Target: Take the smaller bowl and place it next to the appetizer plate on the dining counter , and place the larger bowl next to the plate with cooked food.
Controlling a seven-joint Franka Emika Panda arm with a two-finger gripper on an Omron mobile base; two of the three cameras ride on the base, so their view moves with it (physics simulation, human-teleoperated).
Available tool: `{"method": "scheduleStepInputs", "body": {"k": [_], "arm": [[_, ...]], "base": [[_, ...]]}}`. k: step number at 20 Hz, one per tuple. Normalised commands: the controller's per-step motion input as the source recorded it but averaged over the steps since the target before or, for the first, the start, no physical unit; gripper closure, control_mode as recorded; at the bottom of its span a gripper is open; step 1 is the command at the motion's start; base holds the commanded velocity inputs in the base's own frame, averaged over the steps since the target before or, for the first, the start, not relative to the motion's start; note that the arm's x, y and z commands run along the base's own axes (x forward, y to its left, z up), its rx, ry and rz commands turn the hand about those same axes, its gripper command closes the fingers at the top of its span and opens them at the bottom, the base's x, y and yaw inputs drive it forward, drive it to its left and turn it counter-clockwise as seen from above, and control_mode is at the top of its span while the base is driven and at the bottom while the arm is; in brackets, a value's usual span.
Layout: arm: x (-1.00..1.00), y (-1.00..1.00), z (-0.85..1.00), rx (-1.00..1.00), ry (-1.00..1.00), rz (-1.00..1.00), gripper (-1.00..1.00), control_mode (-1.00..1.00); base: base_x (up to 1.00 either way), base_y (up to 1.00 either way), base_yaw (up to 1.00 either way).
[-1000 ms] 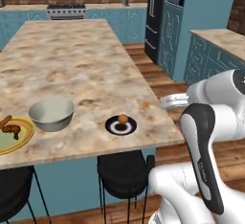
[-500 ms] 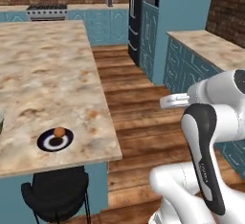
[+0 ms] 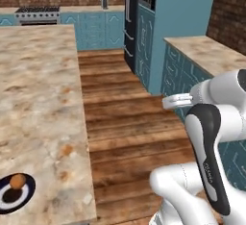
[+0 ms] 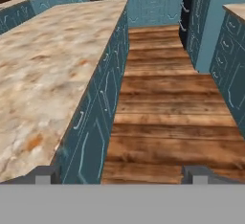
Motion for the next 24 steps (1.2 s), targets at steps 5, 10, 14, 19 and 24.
{"method": "scheduleStepInputs", "body": {"k": [5, 10, 14, 19, 24], "arm": [[0.0, 0.0, 0.0, 0.0, 0.0, 0.0, -1.0, 1.0], [0.0, 0.0, 0.0, 0.0, 0.0, 0.0, -1.0, 1.0], [0.0, 0.0, 0.0, 0.0, 0.0, 0.0, -1.0, 1.0], [0.0, 0.0, 0.0, 0.0, 0.0, 0.0, -1.0, 1.0], [0.0, 0.0, 0.0, 0.0, 0.0, 0.0, -1.0, 1.0]], "base": [[1.0, -0.03, -0.01], [1.0, -0.24, -0.02], [1.0, -0.27, -0.02], [1.0, -0.03, -0.01], [1.0, 0.02, 0.0]]}}
